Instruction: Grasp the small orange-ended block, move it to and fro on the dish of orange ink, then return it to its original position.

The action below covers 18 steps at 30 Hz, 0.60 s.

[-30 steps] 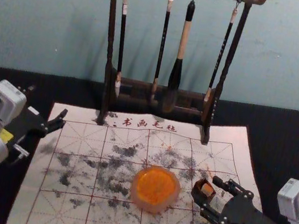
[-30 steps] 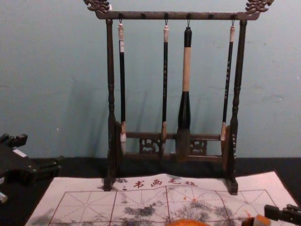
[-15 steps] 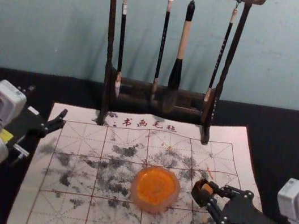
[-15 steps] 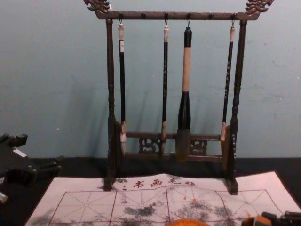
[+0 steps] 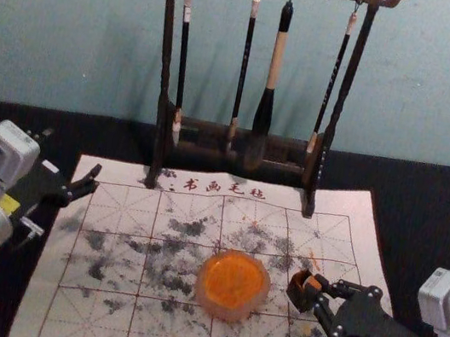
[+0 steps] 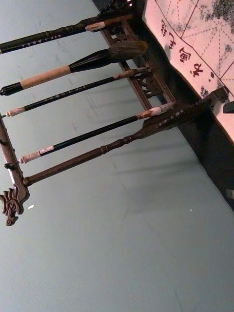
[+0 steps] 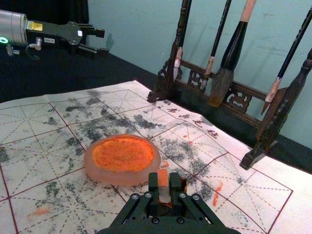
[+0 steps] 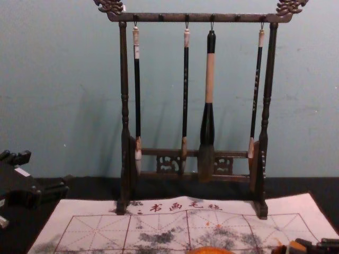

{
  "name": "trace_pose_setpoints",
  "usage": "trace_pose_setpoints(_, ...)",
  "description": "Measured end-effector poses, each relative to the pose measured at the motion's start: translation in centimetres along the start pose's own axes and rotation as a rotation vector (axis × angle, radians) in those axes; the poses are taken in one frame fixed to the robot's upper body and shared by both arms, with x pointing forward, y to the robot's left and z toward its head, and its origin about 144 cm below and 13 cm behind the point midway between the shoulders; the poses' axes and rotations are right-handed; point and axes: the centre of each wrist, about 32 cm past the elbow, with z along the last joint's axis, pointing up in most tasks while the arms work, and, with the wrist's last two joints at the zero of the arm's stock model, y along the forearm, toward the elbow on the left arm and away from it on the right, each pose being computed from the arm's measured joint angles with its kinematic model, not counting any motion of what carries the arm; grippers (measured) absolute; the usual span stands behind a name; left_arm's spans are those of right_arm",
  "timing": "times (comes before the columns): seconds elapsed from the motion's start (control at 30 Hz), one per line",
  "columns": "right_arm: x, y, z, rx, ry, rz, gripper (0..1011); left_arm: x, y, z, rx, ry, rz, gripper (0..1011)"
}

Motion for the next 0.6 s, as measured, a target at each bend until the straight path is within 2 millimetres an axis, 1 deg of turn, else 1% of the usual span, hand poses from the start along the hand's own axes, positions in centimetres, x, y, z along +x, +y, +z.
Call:
trace_pose_setpoints(0.37, -0.04, -0.03, 0.03, 0.003, -0.002, -0.013, 93, 0.0, 0.0, 0.0, 0.0, 0.0, 0.0, 1001)
trace_pose_setpoints(0.6, 0.1, -0.16, 0.45, 0.018, 0.016, -0.035, 92, 0.0, 0.0, 0.0, 0.0, 0.0, 0.0, 1001)
